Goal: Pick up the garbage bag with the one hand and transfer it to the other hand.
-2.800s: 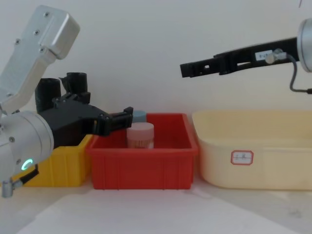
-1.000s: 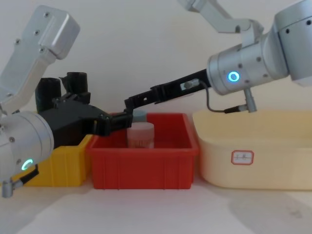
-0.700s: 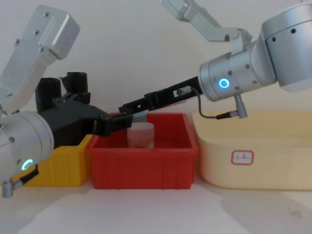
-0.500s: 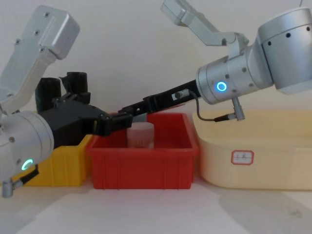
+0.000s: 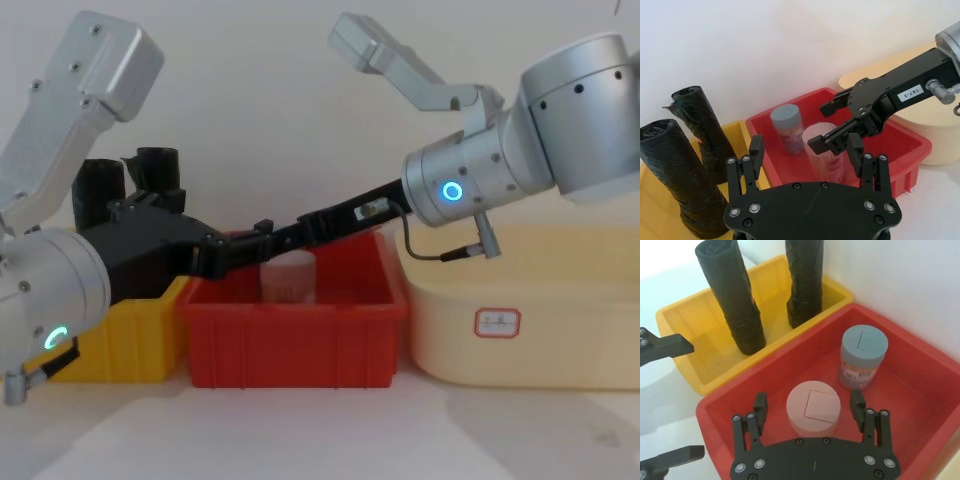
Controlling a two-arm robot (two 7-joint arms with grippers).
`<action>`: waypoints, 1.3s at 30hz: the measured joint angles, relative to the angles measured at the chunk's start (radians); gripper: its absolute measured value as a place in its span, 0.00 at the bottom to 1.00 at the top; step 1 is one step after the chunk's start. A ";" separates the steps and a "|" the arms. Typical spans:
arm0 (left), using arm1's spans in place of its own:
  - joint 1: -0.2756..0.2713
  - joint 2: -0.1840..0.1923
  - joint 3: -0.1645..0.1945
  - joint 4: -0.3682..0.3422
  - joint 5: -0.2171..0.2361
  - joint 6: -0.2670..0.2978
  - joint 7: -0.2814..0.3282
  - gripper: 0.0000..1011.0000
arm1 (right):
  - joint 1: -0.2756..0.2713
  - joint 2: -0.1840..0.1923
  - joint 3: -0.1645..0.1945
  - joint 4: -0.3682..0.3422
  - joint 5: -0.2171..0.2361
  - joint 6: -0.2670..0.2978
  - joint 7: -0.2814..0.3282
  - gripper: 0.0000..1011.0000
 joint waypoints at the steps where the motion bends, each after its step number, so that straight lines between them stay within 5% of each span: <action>1: 0.000 0.000 0.000 0.000 0.000 0.000 0.000 0.99 | 0.002 -0.002 0.000 0.006 -0.001 -0.001 0.002 0.99; 25: 0.000 0.000 0.000 0.000 0.000 0.000 0.000 0.99 | 0.050 -0.050 -0.003 0.153 -0.027 -0.047 0.037 0.99; 39: 0.000 0.000 0.000 0.000 0.000 0.000 0.000 0.99 | 0.059 -0.059 0.001 0.182 -0.037 -0.059 0.040 0.94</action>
